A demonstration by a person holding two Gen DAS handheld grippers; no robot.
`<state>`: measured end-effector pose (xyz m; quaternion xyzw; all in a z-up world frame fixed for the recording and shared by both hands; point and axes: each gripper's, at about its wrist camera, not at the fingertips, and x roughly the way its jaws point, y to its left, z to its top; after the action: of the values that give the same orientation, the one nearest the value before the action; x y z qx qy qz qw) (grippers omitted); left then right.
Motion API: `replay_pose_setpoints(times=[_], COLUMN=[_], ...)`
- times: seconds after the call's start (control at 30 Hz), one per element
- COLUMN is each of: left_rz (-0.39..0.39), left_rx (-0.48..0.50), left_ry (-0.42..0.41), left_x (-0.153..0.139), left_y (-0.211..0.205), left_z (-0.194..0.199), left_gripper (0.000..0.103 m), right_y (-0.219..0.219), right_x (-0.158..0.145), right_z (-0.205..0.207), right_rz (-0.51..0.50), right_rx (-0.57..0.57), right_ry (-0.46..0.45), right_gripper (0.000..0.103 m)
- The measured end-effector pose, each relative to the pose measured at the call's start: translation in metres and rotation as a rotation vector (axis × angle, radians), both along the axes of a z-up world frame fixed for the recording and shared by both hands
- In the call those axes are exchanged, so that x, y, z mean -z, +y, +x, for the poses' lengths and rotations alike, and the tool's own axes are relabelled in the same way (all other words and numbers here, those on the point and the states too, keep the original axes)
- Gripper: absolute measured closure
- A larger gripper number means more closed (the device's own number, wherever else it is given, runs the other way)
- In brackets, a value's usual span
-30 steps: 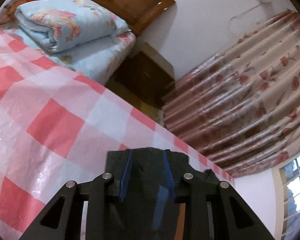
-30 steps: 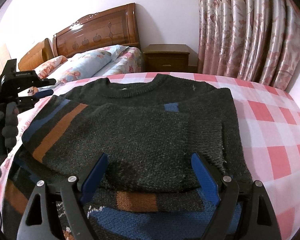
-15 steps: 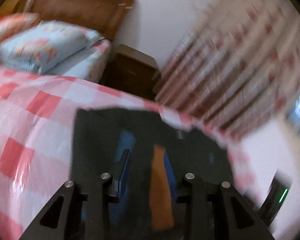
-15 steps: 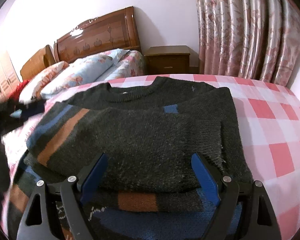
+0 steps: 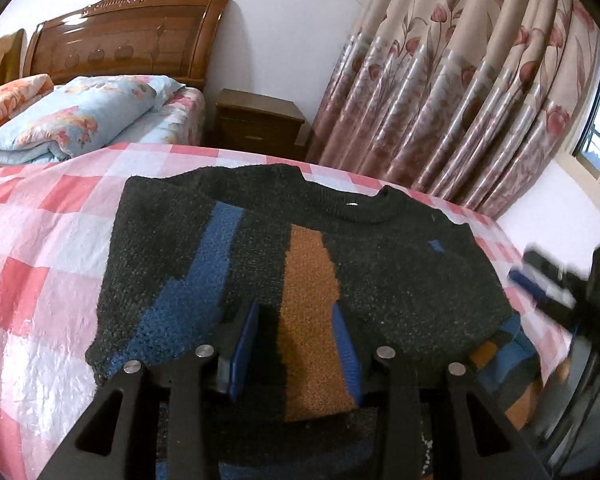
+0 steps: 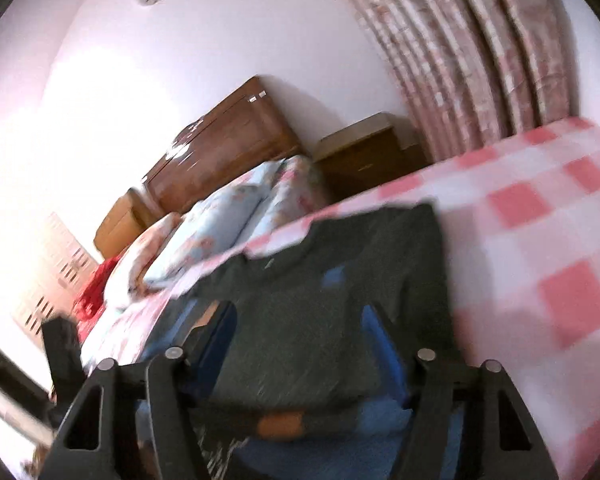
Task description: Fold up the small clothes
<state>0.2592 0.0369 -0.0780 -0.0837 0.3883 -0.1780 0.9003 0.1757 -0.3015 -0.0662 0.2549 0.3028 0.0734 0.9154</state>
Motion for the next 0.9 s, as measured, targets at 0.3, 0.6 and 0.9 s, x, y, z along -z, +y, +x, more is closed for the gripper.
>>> replay_pose_setpoints(times=[0.3,0.6,0.9], left_rz=[0.018,0.011,0.026], left_rx=[-0.002,-0.002,-0.003], left_ry=[-0.002,-0.001,-0.004], left_x=[0.001,0.001,0.001], left_y=[-0.004,-0.002,-0.003], left_z=[0.005,0.005,0.005], left_gripper=[0.064,0.064,0.064], right_y=[-0.019,-0.029,-0.012], right_x=[-0.001,0.003,0.034], right_z=[0.107,0.111,0.14], right_rz=[-0.145,-0.211,-0.332], right_rx=[-0.107,-0.063,-0.168], right_ry=[0.193,0.224,0.38], right_gripper=[0.0,0.0,0.0])
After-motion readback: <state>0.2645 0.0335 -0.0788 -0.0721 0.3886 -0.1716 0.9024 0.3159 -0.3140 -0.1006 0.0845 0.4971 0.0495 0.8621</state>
